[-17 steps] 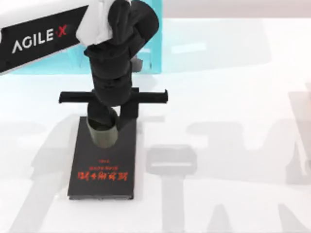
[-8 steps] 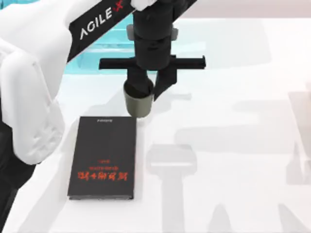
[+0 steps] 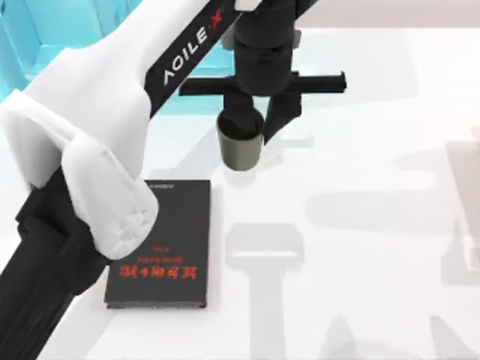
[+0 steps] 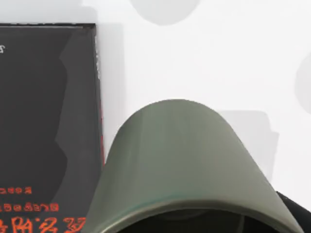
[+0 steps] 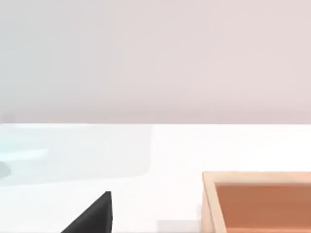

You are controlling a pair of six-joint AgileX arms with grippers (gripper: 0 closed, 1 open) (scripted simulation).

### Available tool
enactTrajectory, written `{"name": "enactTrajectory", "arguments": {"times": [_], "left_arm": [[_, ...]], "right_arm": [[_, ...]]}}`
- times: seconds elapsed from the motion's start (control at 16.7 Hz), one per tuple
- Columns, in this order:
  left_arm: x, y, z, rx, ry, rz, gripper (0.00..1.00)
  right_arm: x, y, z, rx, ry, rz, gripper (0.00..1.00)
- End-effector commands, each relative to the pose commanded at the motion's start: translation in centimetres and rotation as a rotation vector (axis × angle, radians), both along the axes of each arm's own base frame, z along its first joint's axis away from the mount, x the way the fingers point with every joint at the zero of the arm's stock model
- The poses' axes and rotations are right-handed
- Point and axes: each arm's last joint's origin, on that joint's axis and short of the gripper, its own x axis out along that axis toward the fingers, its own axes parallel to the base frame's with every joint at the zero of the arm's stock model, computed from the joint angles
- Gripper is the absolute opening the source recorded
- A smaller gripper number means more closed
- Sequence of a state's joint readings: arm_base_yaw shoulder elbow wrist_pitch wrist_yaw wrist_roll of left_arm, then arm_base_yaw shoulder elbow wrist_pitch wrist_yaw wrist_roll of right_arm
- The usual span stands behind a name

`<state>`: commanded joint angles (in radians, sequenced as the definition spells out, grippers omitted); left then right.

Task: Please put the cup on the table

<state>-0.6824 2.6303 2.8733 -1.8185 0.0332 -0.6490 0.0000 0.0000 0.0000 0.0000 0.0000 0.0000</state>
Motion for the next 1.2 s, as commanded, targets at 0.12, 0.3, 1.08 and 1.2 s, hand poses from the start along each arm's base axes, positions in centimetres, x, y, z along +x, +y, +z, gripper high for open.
{"name": "enactTrajectory", "arguments": {"times": [0.12, 0.3, 1.08, 1.2], "left_arm": [[-0.1, -0.1, 0.0, 0.000, 0.001, 0.000, 0.00], [-0.1, -0.1, 0.0, 0.000, 0.001, 0.000, 0.00], [0.7, 0.0, -4.4, -0.001, -0.001, 0.003, 0.00], [0.4, 0.3, -5.6, 0.006, 0.009, 0.001, 0.00]], "right_arm": [[0.0, 0.0, 0.0, 0.000, 0.000, 0.000, 1.00], [0.0, 0.0, 0.0, 0.000, 0.000, 0.000, 1.00], [0.0, 0.0, 0.0, 0.000, 0.000, 0.000, 1.00], [0.0, 0.0, 0.0, 0.000, 0.000, 0.000, 1.00]]}}
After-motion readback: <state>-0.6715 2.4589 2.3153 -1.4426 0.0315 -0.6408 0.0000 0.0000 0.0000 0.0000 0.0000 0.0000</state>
